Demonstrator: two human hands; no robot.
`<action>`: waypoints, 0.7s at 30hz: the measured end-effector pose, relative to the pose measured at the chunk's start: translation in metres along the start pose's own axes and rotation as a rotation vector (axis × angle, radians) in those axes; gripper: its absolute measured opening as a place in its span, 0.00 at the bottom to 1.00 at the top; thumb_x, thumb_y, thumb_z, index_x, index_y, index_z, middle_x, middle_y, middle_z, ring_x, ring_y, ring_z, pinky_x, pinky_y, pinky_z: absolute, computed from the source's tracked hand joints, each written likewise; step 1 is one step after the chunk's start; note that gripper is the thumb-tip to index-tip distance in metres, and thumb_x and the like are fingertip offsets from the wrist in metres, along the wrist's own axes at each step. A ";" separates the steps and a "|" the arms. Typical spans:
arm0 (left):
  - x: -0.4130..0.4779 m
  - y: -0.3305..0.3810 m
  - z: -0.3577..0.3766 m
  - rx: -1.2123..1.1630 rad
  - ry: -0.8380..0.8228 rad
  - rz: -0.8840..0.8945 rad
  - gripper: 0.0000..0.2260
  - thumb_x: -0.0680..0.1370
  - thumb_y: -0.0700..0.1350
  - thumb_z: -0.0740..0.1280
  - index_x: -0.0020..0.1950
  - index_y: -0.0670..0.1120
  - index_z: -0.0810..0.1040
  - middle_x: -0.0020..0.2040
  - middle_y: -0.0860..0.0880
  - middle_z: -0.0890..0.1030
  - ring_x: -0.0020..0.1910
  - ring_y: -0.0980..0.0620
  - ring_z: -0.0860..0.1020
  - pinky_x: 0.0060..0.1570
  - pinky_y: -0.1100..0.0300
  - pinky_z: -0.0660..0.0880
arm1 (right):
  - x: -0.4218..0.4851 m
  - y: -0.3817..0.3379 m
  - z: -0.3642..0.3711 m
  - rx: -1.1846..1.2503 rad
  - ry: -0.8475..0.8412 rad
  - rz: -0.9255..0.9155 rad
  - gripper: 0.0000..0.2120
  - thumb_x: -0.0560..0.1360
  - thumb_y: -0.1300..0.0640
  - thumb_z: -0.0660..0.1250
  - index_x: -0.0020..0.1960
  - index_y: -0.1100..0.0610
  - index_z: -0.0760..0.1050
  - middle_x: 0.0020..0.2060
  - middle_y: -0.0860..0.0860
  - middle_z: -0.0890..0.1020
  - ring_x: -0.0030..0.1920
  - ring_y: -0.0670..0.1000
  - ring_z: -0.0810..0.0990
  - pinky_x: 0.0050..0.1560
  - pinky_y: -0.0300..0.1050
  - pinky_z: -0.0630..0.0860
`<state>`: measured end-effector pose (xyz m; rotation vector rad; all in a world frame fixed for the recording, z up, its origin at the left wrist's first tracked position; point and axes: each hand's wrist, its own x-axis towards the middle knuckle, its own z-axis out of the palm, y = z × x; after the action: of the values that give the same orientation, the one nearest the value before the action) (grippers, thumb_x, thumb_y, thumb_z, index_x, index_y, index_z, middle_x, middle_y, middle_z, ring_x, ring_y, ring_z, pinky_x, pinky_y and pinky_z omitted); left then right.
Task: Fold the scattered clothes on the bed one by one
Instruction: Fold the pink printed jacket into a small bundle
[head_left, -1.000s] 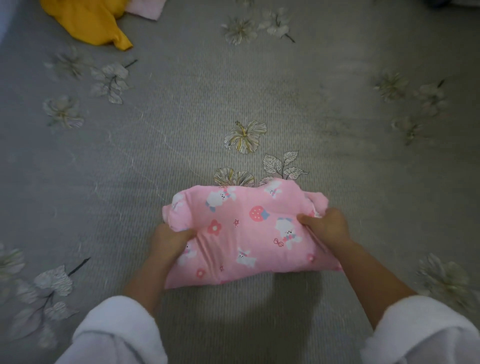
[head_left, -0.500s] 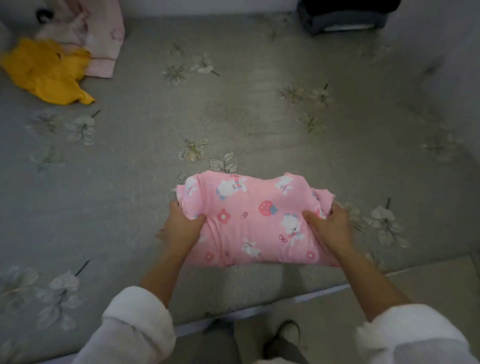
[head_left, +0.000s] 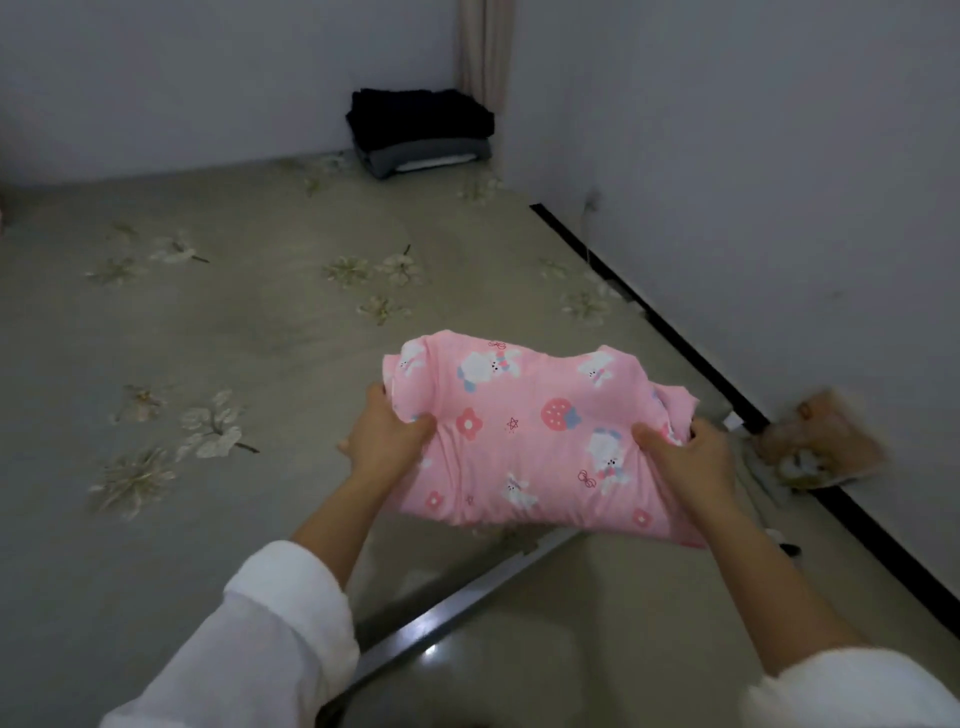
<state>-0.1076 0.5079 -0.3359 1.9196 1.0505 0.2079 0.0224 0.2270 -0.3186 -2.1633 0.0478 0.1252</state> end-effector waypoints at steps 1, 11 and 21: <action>-0.001 0.018 0.016 -0.005 -0.013 0.033 0.31 0.62 0.55 0.64 0.63 0.46 0.67 0.48 0.47 0.75 0.54 0.39 0.77 0.62 0.42 0.68 | 0.010 0.005 -0.020 0.007 0.028 0.000 0.22 0.63 0.45 0.74 0.50 0.58 0.78 0.44 0.55 0.83 0.46 0.57 0.81 0.48 0.51 0.78; 0.031 0.167 0.158 -0.011 -0.115 0.231 0.34 0.61 0.57 0.67 0.65 0.47 0.68 0.56 0.45 0.79 0.56 0.40 0.77 0.62 0.39 0.67 | 0.124 0.051 -0.135 0.085 0.206 0.021 0.15 0.69 0.54 0.75 0.53 0.57 0.78 0.45 0.53 0.81 0.46 0.55 0.79 0.45 0.46 0.73; 0.109 0.318 0.311 -0.030 -0.204 0.305 0.27 0.68 0.46 0.73 0.64 0.44 0.68 0.52 0.45 0.78 0.46 0.41 0.80 0.45 0.51 0.75 | 0.313 0.077 -0.213 0.060 0.288 0.040 0.17 0.68 0.52 0.76 0.51 0.58 0.76 0.46 0.54 0.81 0.47 0.55 0.80 0.47 0.48 0.75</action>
<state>0.3078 0.3198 -0.2949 2.0199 0.6148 0.1924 0.3428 0.0112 -0.2975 -2.1058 0.2572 -0.1639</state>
